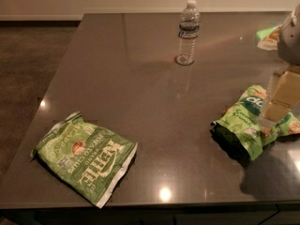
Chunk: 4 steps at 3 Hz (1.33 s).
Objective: Move green rice chip bag near green jalapeno chip bag
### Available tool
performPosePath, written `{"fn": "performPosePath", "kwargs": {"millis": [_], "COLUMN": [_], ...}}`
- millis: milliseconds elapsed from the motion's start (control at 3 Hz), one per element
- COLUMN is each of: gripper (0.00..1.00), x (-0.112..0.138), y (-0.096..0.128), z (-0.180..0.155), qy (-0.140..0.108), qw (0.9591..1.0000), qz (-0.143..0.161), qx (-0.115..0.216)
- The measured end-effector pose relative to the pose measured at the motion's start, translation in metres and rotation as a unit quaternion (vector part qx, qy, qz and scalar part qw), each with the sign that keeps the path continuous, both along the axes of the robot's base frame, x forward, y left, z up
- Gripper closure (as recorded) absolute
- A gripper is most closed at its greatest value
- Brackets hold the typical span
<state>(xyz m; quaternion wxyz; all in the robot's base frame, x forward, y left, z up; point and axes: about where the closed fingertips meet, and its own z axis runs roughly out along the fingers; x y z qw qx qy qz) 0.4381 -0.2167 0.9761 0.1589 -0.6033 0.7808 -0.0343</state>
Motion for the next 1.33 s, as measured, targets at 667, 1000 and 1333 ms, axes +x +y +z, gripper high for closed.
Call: {"fn": "performPosePath", "kwargs": {"millis": [667,1000,1333], "gripper": [0.00,0.00,0.00], "x": [0.004,0.007,0.009], "y": [-0.003,-0.004,-0.007], "z": [-0.006,-0.029,-0.061], "qy": [0.000,0.016,0.050], "qw": [1.0000,0.9994,0.9963], "qz": [0.004,0.031,0.069], "qx": [-0.009,-0.007,0.005]}}
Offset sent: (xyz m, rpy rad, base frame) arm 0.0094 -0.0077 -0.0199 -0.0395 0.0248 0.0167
